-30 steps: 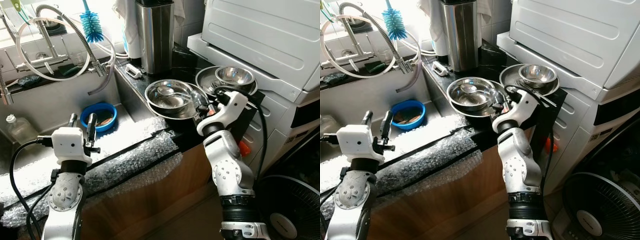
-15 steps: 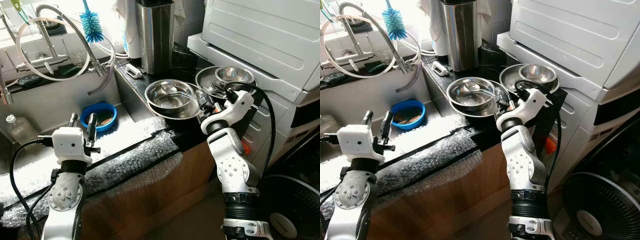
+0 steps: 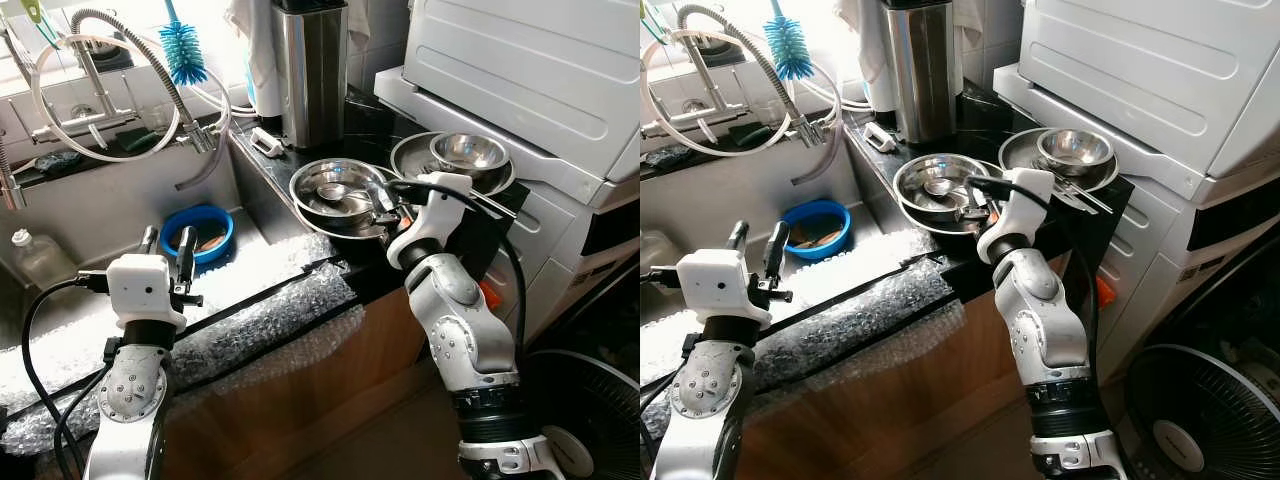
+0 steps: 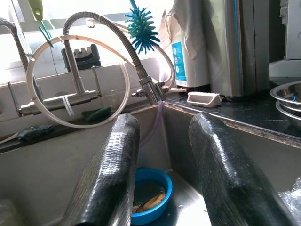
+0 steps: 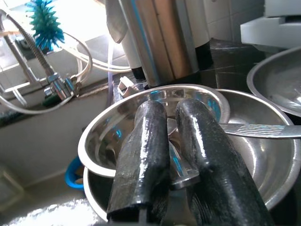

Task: Kitchen organization

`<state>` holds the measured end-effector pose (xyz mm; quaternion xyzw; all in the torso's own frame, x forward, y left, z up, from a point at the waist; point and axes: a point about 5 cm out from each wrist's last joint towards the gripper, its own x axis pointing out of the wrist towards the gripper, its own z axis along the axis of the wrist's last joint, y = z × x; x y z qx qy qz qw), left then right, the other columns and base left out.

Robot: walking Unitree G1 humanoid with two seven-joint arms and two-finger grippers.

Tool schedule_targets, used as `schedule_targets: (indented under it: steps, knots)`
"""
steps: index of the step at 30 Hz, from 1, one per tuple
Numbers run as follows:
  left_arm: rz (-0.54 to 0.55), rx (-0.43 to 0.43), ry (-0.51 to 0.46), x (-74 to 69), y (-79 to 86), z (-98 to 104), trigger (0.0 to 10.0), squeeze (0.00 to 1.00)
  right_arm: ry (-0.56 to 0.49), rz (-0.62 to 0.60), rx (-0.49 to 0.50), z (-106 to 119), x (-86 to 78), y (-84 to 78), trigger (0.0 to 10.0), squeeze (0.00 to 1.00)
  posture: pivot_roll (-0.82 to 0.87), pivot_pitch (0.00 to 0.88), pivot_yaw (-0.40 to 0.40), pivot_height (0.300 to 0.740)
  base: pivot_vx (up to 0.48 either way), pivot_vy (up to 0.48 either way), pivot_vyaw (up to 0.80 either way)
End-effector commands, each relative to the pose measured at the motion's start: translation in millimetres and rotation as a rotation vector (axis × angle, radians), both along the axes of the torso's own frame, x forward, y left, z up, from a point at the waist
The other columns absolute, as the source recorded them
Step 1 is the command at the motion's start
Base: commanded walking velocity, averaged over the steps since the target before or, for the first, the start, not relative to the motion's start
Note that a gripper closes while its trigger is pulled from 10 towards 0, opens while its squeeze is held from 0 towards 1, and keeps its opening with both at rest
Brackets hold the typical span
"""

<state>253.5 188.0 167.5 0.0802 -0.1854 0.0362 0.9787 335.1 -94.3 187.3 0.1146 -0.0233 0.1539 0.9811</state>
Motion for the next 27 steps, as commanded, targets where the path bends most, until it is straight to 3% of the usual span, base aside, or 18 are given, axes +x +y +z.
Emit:
schedule_targets:
  steps: [1, 5, 6, 8, 9, 27]
  knots:
    - [0.0, 0.018, -0.011, -0.3, 0.2, 4.0, 10.0, 0.0, -0.041, 0.033, -0.058, 3.7, -3.4, 6.7, 10.0, 0.0, -0.12, 0.0, 0.052, 0.74, 0.0, 0.0, 0.0]
    - [-0.001, 0.018, -0.011, -0.1, 0.0, 3.9, 10.0, 0.0, -0.046, 0.042, -0.083, 2.2, -4.3, 9.1, 10.0, 0.0, -0.12, 0.0, 0.051, 0.74, 0.0, 0.0, 0.0]
    - [-0.002, 0.018, -0.011, 0.0, -0.4, 3.9, 10.0, 0.0, -0.045, 0.043, -0.084, 1.7, -4.3, 9.4, 10.0, 0.84, -0.12, 0.0, 0.051, 0.74, 0.0, 0.0, 0.0]
    - [-0.003, 0.018, -0.011, 0.1, -0.6, 3.8, 10.0, 0.0, -0.045, 0.044, -0.084, 1.6, -4.3, 9.5, 10.0, 0.84, -0.12, 0.0, 0.051, 0.74, 0.0, 0.0, 0.0]
    - [-0.004, 0.017, -0.011, 0.1, -0.7, 3.7, 10.0, 0.0, -0.046, 0.044, -0.083, 1.5, -4.2, 9.4, 10.0, 1.0, -0.12, 0.0, 0.051, 0.74, 0.0, 0.0, 0.0]
    - [-0.01, 0.018, -0.007, 0.2, -1.6, 2.7, 10.0, 0.0, -0.097, 0.046, -0.107, 6.3, -4.0, 8.9, 10.0, 1.0, -0.12, 0.0, 0.054, 0.74, 0.0, 0.0, 0.0]
